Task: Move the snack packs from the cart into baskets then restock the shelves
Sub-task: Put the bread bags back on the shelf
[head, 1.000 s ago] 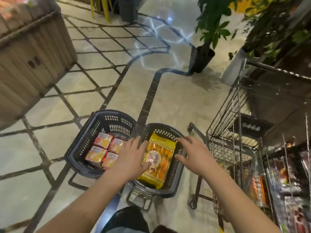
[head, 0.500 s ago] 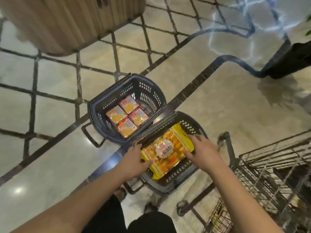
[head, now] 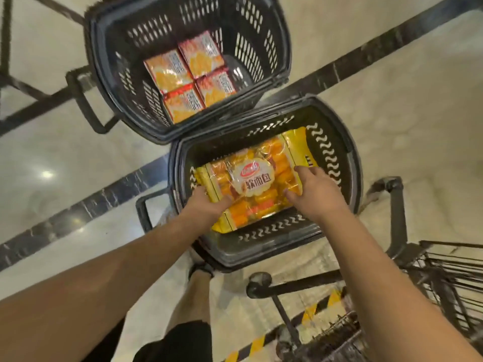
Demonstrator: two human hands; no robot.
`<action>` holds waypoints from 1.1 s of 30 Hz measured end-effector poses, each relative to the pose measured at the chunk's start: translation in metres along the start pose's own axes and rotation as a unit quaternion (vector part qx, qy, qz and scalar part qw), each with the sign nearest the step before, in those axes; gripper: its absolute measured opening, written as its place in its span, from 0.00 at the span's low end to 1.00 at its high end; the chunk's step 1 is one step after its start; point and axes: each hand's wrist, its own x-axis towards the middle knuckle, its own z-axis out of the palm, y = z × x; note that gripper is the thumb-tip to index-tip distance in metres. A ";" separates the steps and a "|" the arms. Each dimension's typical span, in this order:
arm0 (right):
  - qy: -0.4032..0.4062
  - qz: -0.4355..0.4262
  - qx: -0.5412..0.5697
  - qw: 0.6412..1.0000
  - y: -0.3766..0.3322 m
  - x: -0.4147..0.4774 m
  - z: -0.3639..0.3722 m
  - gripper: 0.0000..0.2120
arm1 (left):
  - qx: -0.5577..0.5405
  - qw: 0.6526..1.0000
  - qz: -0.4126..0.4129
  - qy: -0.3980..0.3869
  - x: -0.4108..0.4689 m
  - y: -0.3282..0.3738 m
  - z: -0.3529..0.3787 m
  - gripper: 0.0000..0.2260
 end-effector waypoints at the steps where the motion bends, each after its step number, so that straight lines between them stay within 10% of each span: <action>1: -0.001 0.006 0.004 1.000 0.005 0.014 0.007 0.31 | -0.004 1.000 -0.014 -0.001 0.014 -0.004 0.008 0.40; 9: -0.009 0.048 0.034 0.998 0.042 0.089 0.049 0.32 | -0.021 0.997 -0.061 0.040 0.093 -0.027 0.046 0.50; 33: -0.035 0.186 0.298 0.935 0.077 0.092 0.078 0.44 | -0.220 0.966 -0.131 -0.040 0.097 -0.034 0.038 0.26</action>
